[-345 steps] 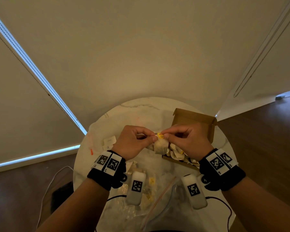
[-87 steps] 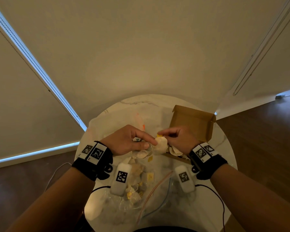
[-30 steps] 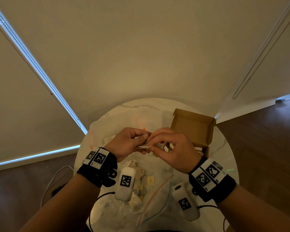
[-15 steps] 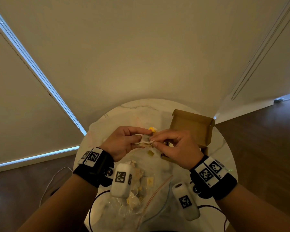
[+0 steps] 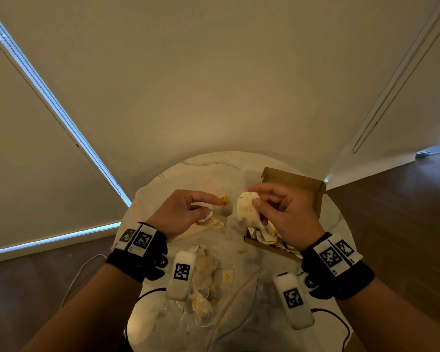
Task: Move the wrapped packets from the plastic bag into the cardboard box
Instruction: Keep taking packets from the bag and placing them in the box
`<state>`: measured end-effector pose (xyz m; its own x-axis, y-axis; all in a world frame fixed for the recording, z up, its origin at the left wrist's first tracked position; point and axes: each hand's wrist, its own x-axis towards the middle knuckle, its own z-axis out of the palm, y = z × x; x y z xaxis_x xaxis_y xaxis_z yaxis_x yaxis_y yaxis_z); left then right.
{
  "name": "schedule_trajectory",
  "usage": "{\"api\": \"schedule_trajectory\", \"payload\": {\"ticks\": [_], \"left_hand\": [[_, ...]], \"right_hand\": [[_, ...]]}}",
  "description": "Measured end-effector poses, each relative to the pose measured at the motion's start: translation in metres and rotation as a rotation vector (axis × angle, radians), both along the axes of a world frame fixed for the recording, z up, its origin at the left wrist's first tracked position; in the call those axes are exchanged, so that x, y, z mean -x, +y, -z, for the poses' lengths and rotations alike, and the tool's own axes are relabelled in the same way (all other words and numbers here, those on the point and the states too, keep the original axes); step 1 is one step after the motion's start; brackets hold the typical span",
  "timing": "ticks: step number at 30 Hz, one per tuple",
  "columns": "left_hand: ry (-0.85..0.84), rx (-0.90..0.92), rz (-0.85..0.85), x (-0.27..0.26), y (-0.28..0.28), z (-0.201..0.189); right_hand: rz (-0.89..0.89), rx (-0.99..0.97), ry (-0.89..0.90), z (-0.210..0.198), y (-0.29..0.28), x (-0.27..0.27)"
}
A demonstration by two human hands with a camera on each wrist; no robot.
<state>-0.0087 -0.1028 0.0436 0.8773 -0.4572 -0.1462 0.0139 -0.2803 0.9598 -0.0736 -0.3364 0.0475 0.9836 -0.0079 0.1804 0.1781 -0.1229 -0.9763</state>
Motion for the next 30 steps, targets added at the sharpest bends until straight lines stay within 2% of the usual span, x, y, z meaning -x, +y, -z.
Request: {"api": "schedule_trajectory", "payload": {"ticks": [8, 16, 21, 30], "left_hand": [[-0.127, -0.075, 0.074, 0.0, -0.001, -0.01], [-0.249, -0.158, 0.083, 0.009, -0.018, -0.008], [-0.197, -0.112, 0.01, 0.011, -0.019, -0.006], [-0.156, -0.038, 0.005, 0.012, -0.02, -0.004]], "right_hand": [[0.022, 0.195, 0.057, 0.006, -0.014, -0.004], [-0.011, 0.168, 0.11, 0.009, -0.002, -0.011], [-0.051, 0.175, 0.136, 0.015, 0.003, -0.01], [-0.067, 0.185, 0.129, 0.018, 0.008, -0.011]]}}
